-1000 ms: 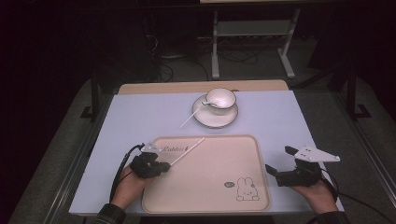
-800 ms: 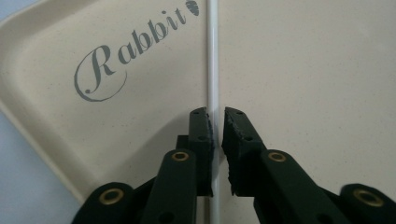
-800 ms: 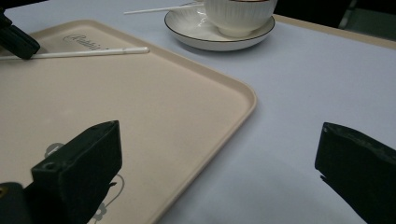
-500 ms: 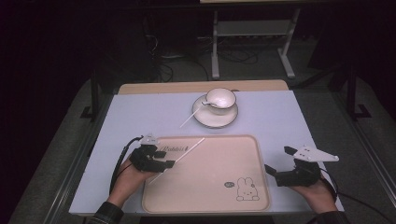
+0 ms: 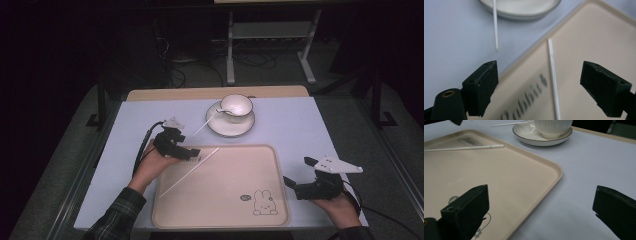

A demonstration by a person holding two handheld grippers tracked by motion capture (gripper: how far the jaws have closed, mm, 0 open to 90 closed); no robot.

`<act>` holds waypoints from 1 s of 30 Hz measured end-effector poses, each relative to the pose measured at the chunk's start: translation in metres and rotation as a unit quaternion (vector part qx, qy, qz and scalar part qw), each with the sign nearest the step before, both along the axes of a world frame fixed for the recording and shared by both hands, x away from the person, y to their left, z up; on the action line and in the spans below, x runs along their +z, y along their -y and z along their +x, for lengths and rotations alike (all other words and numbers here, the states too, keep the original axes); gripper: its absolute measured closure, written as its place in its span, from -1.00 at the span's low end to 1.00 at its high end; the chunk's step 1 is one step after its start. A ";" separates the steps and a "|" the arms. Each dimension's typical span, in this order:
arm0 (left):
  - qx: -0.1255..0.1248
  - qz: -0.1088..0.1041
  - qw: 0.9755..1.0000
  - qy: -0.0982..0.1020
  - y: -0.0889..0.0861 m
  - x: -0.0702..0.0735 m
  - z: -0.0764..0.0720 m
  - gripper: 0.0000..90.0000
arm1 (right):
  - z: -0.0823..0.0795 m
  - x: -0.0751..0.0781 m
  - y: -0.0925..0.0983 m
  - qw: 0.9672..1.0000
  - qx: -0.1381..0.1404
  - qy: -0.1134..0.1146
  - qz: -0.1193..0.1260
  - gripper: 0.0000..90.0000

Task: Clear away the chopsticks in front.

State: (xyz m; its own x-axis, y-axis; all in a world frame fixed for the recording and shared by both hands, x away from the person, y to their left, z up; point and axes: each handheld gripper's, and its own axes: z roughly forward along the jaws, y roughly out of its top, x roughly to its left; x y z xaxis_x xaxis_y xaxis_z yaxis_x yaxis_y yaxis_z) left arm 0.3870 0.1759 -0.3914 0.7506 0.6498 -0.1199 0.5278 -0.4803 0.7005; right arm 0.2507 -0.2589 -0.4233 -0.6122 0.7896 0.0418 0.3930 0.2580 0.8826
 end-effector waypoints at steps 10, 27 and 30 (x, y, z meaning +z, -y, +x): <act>-0.006 0.014 1.000 -0.001 0.033 0.004 0.056 -0.67 | 0.000 0.000 0.002 1.000 0.000 -0.002 0.007 -1.00; 0.017 0.041 0.999 0.010 0.067 -0.022 0.127 0.17 | 0.001 0.000 0.004 1.000 0.003 -0.001 0.016 -1.00; 0.018 0.040 0.999 -0.002 0.071 -0.030 0.131 0.27 | 0.001 0.000 0.004 1.000 0.006 -0.001 0.015 -1.00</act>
State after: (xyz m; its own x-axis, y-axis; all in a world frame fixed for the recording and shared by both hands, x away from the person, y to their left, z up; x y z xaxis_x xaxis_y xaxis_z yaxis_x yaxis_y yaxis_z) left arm 0.5181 0.1046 -0.4212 0.7261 0.6840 -0.0699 0.5483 -0.5147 0.6591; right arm 0.2517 -0.2629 -0.4231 -0.6217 0.7804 0.0663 0.3911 0.2360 0.8896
